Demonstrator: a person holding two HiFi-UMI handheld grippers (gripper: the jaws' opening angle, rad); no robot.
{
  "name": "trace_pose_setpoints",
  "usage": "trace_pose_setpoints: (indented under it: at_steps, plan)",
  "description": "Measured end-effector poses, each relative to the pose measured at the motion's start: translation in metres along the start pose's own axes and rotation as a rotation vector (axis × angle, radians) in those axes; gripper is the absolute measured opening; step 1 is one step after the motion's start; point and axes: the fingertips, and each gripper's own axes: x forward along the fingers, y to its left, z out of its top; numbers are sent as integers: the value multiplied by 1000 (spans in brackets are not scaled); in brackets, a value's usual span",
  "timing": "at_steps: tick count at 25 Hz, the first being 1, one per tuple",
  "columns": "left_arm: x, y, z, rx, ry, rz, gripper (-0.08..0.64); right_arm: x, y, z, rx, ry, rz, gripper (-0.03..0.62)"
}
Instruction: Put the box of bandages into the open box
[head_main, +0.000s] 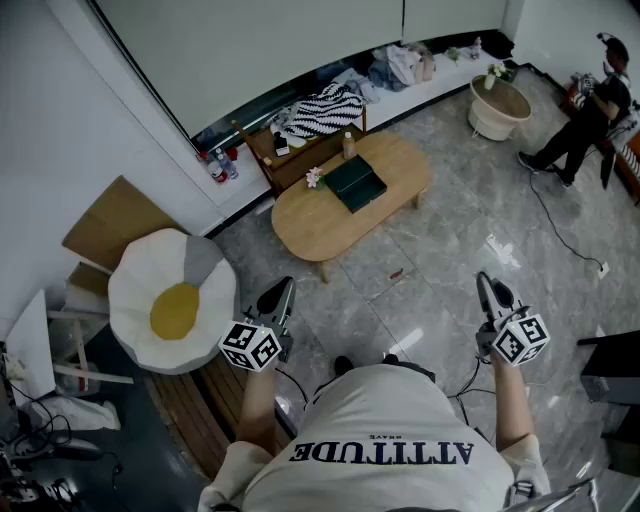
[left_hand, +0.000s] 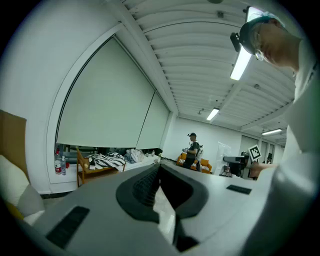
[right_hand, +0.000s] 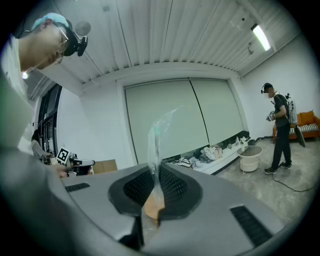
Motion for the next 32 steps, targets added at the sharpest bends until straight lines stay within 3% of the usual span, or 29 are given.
trace_pose_setpoints:
  at_steps: [20, 29, 32]
  plan:
    - [-2, -22, -8, 3, -12, 37, 21, -19, -20, 0, 8, 7, 21, 37]
    - [-2, -52, -20, -41, -37, 64, 21, -35, -39, -4, 14, 27, 72, 37]
    - [1, -71, -28, -10, -29, 56, 21, -43, -48, -9, 16, 38, 89, 37]
